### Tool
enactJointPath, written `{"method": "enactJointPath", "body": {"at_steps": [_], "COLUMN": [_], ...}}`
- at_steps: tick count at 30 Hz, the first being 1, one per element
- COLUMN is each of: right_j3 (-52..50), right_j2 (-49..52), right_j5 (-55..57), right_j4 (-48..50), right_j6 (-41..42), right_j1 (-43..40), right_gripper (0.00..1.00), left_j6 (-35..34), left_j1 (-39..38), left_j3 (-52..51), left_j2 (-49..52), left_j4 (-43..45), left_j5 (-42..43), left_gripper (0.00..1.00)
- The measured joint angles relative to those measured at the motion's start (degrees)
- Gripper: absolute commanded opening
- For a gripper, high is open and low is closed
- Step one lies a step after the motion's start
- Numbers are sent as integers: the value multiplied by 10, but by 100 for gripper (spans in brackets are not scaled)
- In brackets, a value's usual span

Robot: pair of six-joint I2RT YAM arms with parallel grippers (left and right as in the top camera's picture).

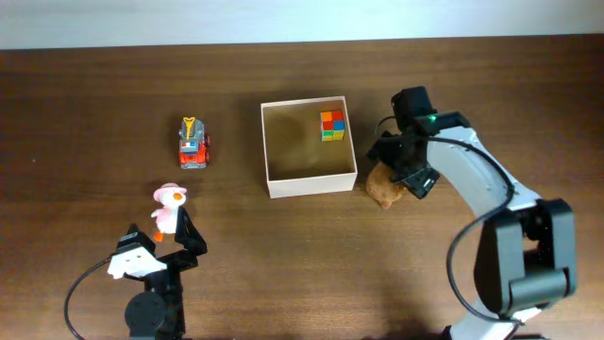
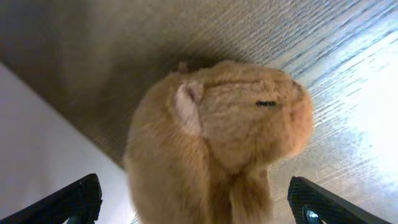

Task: Pack container
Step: 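Move the right gripper down onto the brown capybara plush and grasp, then lift the capybara plush and carry it left over the white box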

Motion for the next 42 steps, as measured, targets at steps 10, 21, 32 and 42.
{"method": "enactJointPath", "body": {"at_steps": [10,21,32,42], "right_j3": [0,55,256,325], "right_j2": [31,32,32,32], "right_j5": [0,-7,1,-66], "right_j4": [4,-42,-105,-104], "right_j6": [-50,-144,-281,-386], "right_j1": [0,-30,-36,20], "right_gripper": [64,54,52,53], "left_j6": [0,0,0,0], "left_j1": [0,0,0,0], "left_j3": [0,0,0,0], "left_j2": [0,0,0,0], "left_j4": [0,0,0,0], "left_j5": [0,0,0,0], "left_gripper": [99,99,99,99]}}
